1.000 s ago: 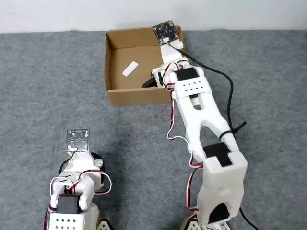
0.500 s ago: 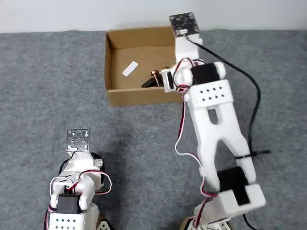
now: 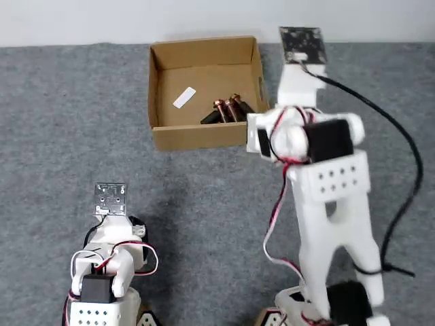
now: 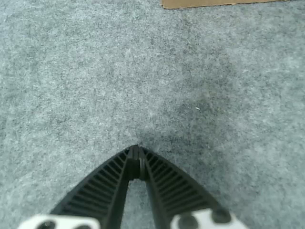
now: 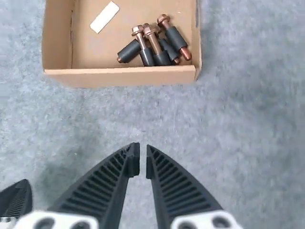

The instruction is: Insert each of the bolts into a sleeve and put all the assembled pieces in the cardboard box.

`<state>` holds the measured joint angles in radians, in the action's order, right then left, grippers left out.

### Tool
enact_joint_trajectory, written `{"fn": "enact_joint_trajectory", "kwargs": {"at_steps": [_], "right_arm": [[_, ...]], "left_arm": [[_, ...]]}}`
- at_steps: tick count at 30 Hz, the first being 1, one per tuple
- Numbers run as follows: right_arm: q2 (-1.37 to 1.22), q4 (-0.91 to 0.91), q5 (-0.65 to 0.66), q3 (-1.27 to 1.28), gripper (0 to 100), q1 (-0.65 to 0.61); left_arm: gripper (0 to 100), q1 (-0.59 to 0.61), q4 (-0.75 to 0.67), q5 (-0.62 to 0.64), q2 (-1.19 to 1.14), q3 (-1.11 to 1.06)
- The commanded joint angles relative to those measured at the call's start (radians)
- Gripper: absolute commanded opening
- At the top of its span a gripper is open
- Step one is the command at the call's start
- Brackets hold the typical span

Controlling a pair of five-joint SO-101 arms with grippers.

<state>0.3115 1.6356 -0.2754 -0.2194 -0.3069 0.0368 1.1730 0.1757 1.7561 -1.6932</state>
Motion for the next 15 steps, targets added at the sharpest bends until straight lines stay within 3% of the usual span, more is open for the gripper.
{"fn": "enact_joint_trajectory", "kwargs": {"at_steps": [1,8,15], "right_arm": [[0.147,-0.012,-0.066,0.124,0.8,0.001],[0.509,-0.251,-0.061,0.594,0.8,0.024],[0.809,-0.375,-0.060,1.023,0.8,0.074]], "left_arm": [[1,0.003,-0.002,0.003,0.008,0.007],[1,0.003,-0.002,0.003,0.008,0.007],[1,0.003,-0.002,0.003,0.008,0.007]]}}
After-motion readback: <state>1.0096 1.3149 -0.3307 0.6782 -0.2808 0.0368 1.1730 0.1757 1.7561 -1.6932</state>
